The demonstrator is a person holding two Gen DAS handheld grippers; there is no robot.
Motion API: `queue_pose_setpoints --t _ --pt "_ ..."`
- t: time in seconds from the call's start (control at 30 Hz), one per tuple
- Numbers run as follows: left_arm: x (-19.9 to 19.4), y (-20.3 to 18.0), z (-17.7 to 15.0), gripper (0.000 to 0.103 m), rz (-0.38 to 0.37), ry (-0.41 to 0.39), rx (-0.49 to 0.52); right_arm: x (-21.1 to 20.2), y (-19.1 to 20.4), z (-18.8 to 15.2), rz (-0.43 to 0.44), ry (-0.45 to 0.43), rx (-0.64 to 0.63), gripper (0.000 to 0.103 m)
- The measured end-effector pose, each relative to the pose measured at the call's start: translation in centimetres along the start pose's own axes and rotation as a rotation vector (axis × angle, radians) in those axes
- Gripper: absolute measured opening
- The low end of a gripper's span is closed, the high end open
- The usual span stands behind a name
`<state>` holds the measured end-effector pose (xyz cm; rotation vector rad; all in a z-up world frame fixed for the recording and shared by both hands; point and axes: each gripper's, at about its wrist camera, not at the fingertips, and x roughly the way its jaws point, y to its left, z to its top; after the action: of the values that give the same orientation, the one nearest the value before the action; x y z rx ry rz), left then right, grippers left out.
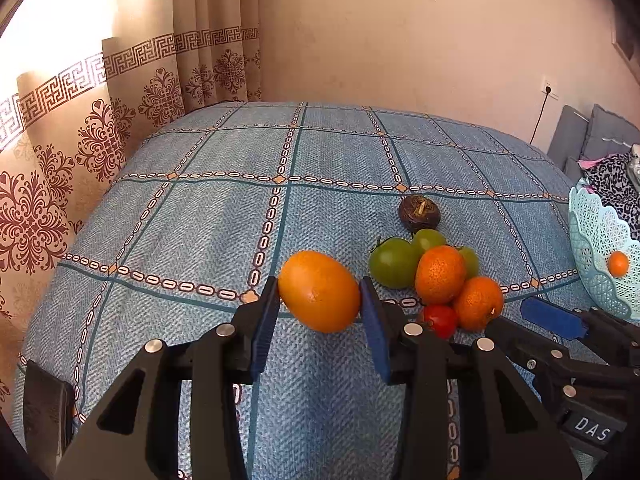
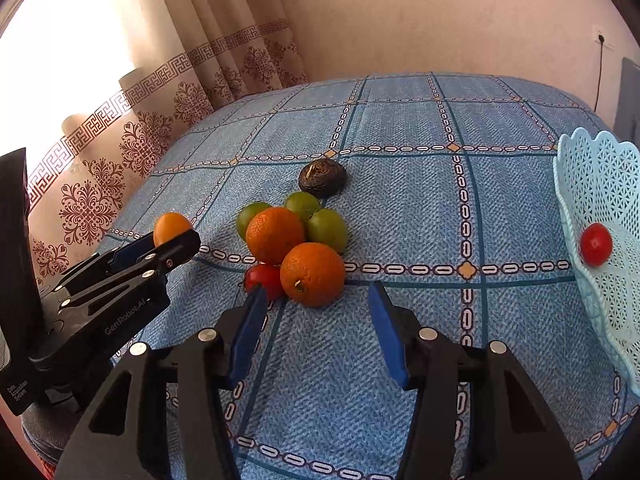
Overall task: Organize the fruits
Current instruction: 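Grasp a small orange with the right tool while the left tool holds the large orange, then carry the small orange into the basket and open the right tool while the left tool holds its orange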
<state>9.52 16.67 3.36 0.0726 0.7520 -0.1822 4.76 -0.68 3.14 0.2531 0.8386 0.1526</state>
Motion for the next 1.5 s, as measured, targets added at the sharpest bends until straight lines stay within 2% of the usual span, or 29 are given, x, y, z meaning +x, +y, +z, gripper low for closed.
queue_pose_setpoints --t 0.13,0.3,0.7,0.87,1.5 --pt "0.0 0.0 0.0 0.042 -0.007 0.003 -0.006 1.3 0.1 0.7 0.009 0.021 0.008 0.045" --pt "0.0 0.0 0.0 0.042 -0.010 0.005 -0.013 2.3 0.4 1.2 0.004 0.029 0.010 0.044" --pt "0.3 0.1 -0.1 0.042 -0.012 0.016 -0.016 2.1 0.3 0.9 0.013 0.014 0.011 0.039" --pt "0.4 0.1 -0.1 0.042 -0.008 0.017 -0.015 1.4 0.1 0.4 0.011 0.005 0.018 0.039" --pt "-1.0 -1.2 -0.1 0.042 -0.043 -0.015 0.007 -3.9 0.1 -0.6 -0.049 -0.117 0.026 0.039"
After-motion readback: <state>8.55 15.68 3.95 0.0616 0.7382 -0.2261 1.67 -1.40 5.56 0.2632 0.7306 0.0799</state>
